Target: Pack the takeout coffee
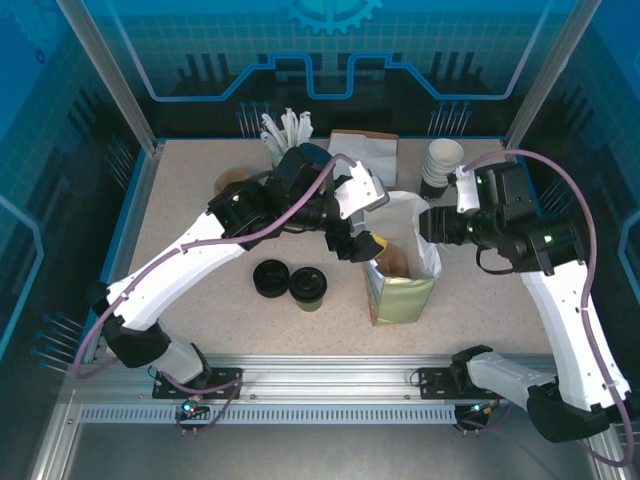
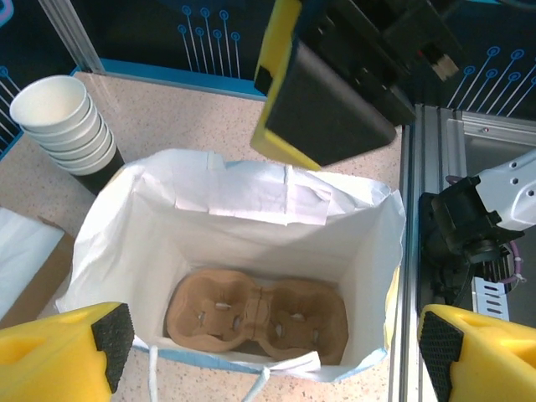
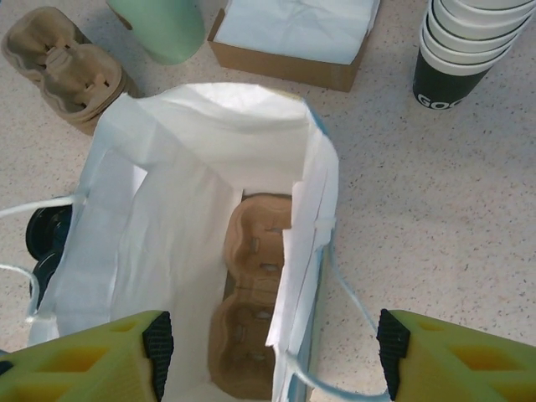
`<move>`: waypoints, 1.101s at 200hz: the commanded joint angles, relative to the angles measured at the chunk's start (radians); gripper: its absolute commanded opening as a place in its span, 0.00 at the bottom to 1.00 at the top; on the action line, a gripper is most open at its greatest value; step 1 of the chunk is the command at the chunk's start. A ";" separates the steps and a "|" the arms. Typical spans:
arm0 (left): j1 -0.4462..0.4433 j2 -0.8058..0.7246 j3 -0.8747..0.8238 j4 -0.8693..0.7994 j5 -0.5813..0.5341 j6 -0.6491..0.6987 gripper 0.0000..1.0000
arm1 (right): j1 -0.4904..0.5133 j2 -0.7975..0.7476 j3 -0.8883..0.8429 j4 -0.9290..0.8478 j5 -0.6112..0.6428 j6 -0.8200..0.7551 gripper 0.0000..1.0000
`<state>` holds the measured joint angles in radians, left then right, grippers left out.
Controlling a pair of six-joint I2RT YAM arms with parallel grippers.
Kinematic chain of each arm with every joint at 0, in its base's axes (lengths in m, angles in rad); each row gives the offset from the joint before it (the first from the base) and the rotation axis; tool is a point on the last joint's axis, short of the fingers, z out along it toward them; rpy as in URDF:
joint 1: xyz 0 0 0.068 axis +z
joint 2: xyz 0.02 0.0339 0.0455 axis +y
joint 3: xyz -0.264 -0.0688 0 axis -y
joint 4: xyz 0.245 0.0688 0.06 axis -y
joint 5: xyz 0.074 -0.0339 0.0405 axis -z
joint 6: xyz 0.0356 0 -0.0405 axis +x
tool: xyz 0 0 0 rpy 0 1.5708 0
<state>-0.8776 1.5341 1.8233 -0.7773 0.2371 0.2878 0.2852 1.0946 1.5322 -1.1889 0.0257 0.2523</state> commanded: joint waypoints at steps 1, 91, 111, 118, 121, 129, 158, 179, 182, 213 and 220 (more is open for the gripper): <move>0.011 -0.072 -0.062 0.045 -0.021 -0.040 0.91 | -0.034 0.065 0.025 0.008 -0.028 -0.071 0.67; 0.045 -0.192 -0.217 0.064 -0.057 -0.081 0.94 | -0.096 0.257 -0.002 0.059 -0.127 -0.139 0.66; 0.046 -0.192 -0.216 0.066 -0.053 -0.079 0.94 | -0.104 0.290 -0.004 0.071 -0.135 -0.135 0.65; 0.046 -0.191 -0.216 0.068 -0.052 -0.082 0.94 | -0.103 0.303 -0.001 0.073 -0.140 -0.133 0.65; 0.046 -0.190 -0.216 0.068 -0.052 -0.081 0.94 | -0.104 0.306 0.000 0.075 -0.143 -0.131 0.64; 0.046 -0.188 -0.214 0.069 -0.050 -0.082 0.94 | -0.103 0.317 0.002 0.079 -0.148 -0.129 0.63; 0.046 -0.186 -0.215 0.067 -0.051 -0.078 0.94 | -0.104 0.350 0.005 0.079 -0.155 -0.124 0.59; 0.046 -0.191 -0.221 0.072 -0.051 -0.076 0.94 | -0.103 0.363 -0.005 0.093 -0.127 -0.112 0.56; 0.046 -0.192 -0.224 0.074 -0.051 -0.075 0.94 | -0.103 0.365 -0.007 0.096 -0.127 -0.111 0.55; 0.046 -0.195 -0.228 0.080 -0.049 -0.076 0.95 | -0.103 0.378 -0.004 0.104 -0.147 -0.108 0.43; 0.046 -0.195 -0.227 0.079 -0.049 -0.076 0.95 | -0.103 0.377 -0.001 0.104 -0.154 -0.107 0.38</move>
<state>-0.8394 1.3655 1.6123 -0.7174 0.1944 0.2150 0.1951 1.4647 1.5314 -1.0966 -0.1055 0.1467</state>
